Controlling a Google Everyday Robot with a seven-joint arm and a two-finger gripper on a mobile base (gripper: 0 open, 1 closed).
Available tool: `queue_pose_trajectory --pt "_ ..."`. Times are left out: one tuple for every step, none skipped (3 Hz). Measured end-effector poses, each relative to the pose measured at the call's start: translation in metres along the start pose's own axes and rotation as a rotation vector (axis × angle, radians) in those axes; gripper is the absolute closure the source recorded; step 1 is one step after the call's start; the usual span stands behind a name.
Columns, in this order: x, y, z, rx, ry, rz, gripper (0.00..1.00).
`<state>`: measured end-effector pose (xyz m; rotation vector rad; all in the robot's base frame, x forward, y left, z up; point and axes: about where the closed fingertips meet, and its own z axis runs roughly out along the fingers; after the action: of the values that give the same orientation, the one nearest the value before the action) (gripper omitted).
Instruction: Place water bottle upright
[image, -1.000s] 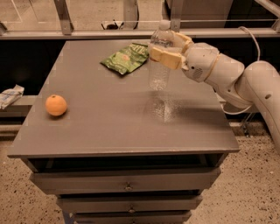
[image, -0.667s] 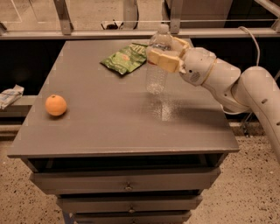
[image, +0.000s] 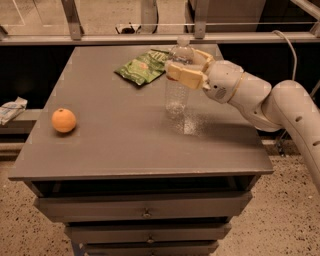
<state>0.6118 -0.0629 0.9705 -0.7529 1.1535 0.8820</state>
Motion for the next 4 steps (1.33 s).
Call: queue_pose_trajectory --pt "0.0071 0.0020 -0.0011 -0.016 0.014 -0.007 1.00" --pt "0.0096 0.0026 -0.0017 -0.019 0.008 -0.034 0.75" --pt "0.0102 0.0039 -0.0020 -0.023 -0.001 -0.065 0.44" --pt "0.0109 0.0049 -0.0019 -0.036 0.002 -0.087 0.22"
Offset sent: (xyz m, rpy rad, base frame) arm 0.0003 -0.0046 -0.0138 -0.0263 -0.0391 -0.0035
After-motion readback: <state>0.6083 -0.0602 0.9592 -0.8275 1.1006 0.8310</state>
